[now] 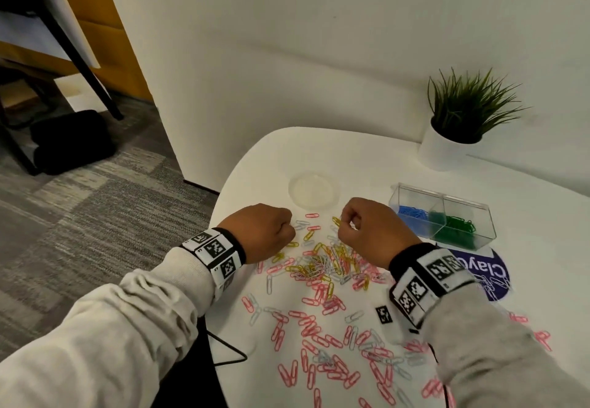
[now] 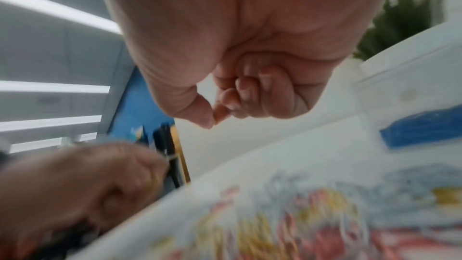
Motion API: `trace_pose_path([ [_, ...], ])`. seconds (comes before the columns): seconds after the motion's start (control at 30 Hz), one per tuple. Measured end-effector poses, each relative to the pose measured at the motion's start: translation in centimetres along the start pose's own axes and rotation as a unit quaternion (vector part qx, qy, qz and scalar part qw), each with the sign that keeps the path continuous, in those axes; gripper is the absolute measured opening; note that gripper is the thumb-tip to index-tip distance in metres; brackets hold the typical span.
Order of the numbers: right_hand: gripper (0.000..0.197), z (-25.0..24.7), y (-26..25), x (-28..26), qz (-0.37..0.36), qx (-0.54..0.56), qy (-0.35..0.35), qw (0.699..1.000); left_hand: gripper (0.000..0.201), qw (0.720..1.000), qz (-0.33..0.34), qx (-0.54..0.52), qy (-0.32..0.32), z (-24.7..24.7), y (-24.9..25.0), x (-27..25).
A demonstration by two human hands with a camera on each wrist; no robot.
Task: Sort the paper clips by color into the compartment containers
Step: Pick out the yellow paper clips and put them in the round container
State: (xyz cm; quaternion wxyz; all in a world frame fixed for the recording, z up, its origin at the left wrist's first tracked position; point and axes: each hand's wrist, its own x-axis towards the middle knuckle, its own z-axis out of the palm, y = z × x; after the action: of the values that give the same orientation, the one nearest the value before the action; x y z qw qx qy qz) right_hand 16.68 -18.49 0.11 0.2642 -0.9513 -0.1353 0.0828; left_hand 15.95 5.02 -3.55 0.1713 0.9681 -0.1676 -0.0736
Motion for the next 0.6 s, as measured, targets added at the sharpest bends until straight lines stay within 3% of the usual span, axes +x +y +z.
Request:
trace_pose_path([
  [0.1, 0.01, -4.4, 1.1, -4.9, 0.013, 0.052, 0.068, 0.996, 0.037, 1.0, 0.015, 0.004, 0.007, 0.2, -0.1, 0.2],
  [0.27, 0.014, -12.6, 7.2, -15.1, 0.122, -0.027, 0.102, 0.987, 0.035, 0.997, 0.044, 0.068, -0.012, 0.9, -1.2, 0.7],
  [0.4, 0.009, -17.0, 14.7, -23.1, 0.27, -0.16, 0.042, 0.948, 0.018, 0.995, 0.059, 0.06, 0.058, 1.8, -2.5, 1.4],
  [0.53, 0.004, -16.9, 18.5, -27.4, 0.333, -0.192, -0.018, 0.923, 0.049, 0.992, 0.093, 0.057, 0.058, 1.7, -2.1, 1.8],
  [0.6, 0.007, -16.0, 18.8, -27.5, 0.33, -0.199, -0.035, 0.922, 0.048, 0.991, 0.11, 0.062, 0.051, 0.8, 0.0, 1.3],
])
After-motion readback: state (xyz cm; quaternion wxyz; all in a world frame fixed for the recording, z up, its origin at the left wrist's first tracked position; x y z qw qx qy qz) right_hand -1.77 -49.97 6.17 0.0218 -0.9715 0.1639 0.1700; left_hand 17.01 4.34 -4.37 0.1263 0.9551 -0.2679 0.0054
